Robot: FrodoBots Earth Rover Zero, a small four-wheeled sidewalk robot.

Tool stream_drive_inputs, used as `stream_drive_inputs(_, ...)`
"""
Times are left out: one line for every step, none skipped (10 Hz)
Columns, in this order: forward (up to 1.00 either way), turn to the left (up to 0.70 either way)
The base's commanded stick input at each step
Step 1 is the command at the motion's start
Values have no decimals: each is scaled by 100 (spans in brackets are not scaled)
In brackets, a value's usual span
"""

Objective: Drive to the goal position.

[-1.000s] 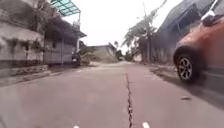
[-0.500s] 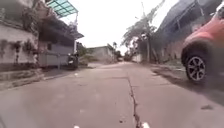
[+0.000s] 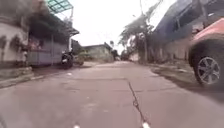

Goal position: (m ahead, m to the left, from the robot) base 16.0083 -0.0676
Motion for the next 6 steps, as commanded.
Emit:
stream_drive_inputs(85,1)
stream_drive_inputs(85,1)
stream_drive_inputs(85,1)
stream_drive_inputs(85,1)
stream_drive_inputs(85,1)
stream_drive_inputs(85,1)
